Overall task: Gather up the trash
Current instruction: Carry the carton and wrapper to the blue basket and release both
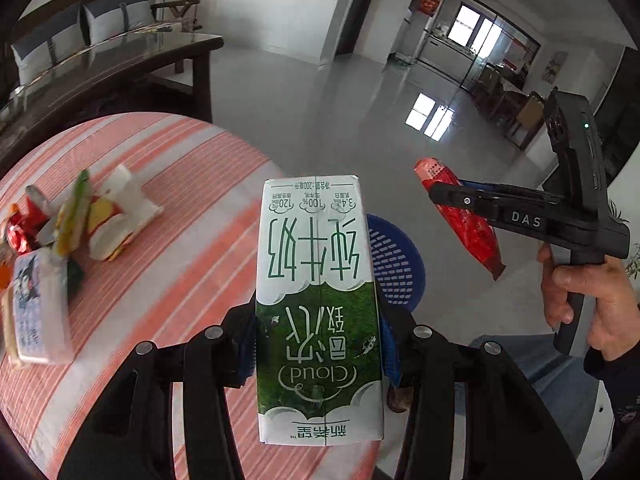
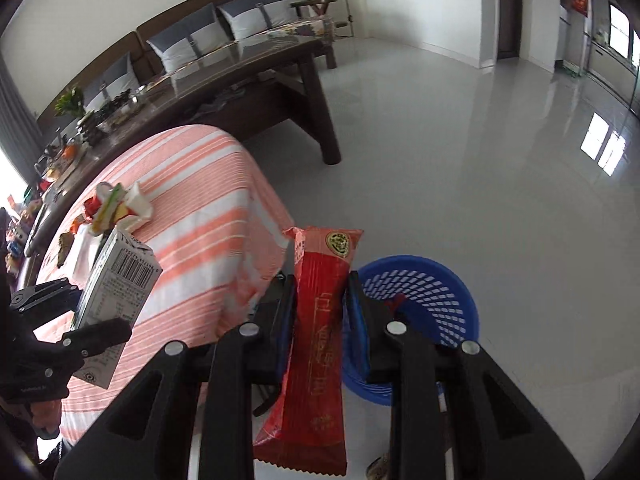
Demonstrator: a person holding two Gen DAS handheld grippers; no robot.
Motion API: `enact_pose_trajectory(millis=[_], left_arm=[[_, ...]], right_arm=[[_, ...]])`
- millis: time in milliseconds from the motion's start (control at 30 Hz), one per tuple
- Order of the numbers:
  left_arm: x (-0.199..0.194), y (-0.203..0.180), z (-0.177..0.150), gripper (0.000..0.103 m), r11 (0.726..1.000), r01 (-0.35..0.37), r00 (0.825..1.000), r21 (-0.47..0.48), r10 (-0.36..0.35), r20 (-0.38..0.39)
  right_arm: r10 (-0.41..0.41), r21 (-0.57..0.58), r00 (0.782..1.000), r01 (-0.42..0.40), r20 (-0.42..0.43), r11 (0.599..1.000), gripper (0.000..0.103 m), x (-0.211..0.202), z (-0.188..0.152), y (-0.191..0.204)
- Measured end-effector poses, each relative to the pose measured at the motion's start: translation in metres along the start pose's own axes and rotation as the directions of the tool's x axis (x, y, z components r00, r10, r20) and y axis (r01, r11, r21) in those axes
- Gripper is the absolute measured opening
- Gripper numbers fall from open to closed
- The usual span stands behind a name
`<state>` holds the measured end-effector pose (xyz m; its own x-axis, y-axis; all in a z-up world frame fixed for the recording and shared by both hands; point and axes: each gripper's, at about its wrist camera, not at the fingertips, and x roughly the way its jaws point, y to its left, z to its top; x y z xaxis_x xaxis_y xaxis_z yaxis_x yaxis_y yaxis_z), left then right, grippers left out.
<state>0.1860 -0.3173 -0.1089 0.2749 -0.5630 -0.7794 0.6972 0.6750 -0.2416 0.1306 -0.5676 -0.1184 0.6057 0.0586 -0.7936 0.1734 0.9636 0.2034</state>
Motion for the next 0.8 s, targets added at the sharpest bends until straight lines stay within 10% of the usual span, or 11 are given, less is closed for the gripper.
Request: enact_pose_trajectory(millis=[433,500,567,800], left_arm=[[0.164,-0.089,0.067,0.048,0.997,0.069,0.994,0.039,-0.066,-0.088],[0.183,-0.091,0.071,0.049,0.996,0.081,0.993,0.038,-0.077,-0.090],[0.200,-0.092,0.075,0.082,0.996,0.082,0.993,0.033,-0.079,-0.084],[0.175,-0.085,0.079,0.086,0.998,0.042,0.999,0.053,-0.041,-0.005]], right_arm=[[-0.041,0.157,0.999,0.041,-0.003,0.987,0.025,0.060,-0.007,-0.116],[-0.028,0.180,0.999,0.031,-0.017,0.983,0.050,0.069,-0.011,-0.127],[-0.040,0.213,0.999,0.040,-0.007,0.976,0.064,0.073,-0.015,-0.135],[-0.130,0.196,0.989,0.114,0.068,0.974,0.082,0.046,-0.017,-0.129]])
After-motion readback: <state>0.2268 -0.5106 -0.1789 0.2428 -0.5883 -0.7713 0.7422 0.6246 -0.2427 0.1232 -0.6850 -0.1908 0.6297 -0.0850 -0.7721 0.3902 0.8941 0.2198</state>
